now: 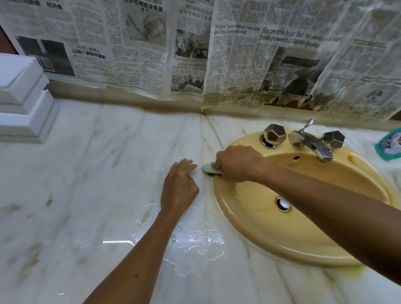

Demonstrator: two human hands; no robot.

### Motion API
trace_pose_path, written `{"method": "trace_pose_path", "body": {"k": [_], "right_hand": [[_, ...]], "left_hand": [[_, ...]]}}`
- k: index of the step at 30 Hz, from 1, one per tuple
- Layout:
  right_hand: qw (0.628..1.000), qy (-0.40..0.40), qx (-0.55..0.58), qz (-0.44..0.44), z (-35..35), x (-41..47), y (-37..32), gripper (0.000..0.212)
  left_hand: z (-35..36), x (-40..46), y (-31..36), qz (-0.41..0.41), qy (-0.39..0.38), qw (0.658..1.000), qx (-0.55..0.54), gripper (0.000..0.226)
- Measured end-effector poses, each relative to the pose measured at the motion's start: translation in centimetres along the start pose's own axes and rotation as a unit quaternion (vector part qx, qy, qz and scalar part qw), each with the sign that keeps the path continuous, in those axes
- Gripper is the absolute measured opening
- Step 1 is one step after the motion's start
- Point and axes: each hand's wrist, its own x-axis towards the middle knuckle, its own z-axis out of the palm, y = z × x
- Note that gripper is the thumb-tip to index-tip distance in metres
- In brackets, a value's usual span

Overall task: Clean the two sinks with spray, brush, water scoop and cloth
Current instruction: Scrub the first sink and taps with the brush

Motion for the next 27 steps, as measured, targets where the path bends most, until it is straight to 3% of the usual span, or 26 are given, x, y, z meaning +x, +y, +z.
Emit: {"method": "trace_pose_path", "body": {"k": [3, 9, 12, 14, 16, 19, 20, 25, 27], "right_hand": [[1.0, 0.012, -0.003, 0.005, 0.6, -0.6, -0.3, 0.026], [0.993, -0.078, -0.018, -0.086, 2.7, -9.6, -1.9, 0.038], [0.99, -0.036, 0.133, 0.001, 4.4, -9.8, -1.1, 0.038], [0.951, 0.059, 0.285, 0.102, 6.2, -8.4, -1.4, 0.041], [0.884, 0.129, 0.404, 0.195, 7.6, -6.7, -2.6, 0.042], [0.811, 0.137, 0.504, 0.263, 9.2, -6.0, -3.9, 0.041], [0.8, 0.128, 0.519, 0.272, 9.8, -6.7, -3.7, 0.041], [0.815, 0.03, 0.518, 0.256, 11.8, -12.0, -0.1, 0.035], [0.813, 0.052, 0.525, 0.248, 11.3, -11.2, 0.1, 0.034]], "left_hand": [[0.1, -0.1, -0.2, 0.002, 0.012, 1.0, -0.015, 0.047], [0.5, -0.1, -0.3, 0.035, -0.027, 0.999, 0.029, 0.046], [0.8, -0.2, -0.2, 0.102, -0.077, 0.986, 0.107, 0.055], [0.6, -0.2, -0.3, 0.14, -0.095, 0.973, 0.159, 0.06], [0.3, -0.3, -0.5, 0.166, -0.111, 0.961, 0.191, 0.066], [0.1, -0.4, -0.7, 0.184, -0.156, 0.944, 0.225, 0.082], [0.1, -0.4, -0.7, 0.185, -0.171, 0.938, 0.238, 0.087], [0.4, -0.2, -0.2, 0.195, -0.189, 0.912, 0.307, 0.105], [0.3, -0.2, -0.2, 0.195, -0.187, 0.912, 0.309, 0.106]]}}
